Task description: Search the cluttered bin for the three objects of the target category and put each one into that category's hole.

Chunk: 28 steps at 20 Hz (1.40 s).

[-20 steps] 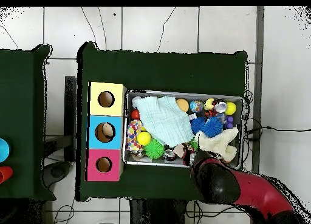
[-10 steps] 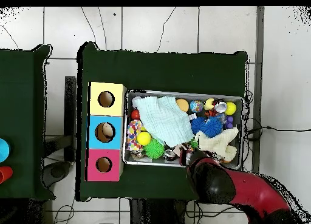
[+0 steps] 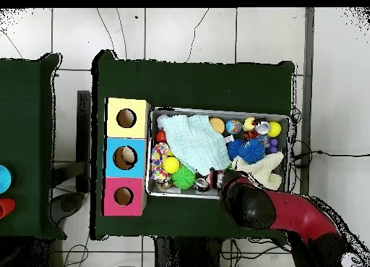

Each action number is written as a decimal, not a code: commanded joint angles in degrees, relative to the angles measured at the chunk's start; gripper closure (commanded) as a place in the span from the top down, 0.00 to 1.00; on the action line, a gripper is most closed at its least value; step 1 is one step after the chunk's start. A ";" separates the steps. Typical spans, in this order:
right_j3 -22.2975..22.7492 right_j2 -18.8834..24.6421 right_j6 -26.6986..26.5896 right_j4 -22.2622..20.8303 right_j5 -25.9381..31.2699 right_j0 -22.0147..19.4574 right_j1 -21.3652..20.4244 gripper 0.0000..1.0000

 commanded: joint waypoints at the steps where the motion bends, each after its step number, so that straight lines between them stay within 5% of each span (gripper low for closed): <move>1: -13.27 4.86 -4.27 -0.31 8.57 0.29 7.47 1.00; 20: -31.84 11.31 -14.09 -3.51 19.52 0.39 19.83 1.00; 28: -34.84 12.09 -19.53 -7.61 25.21 -0.25 20.14 1.00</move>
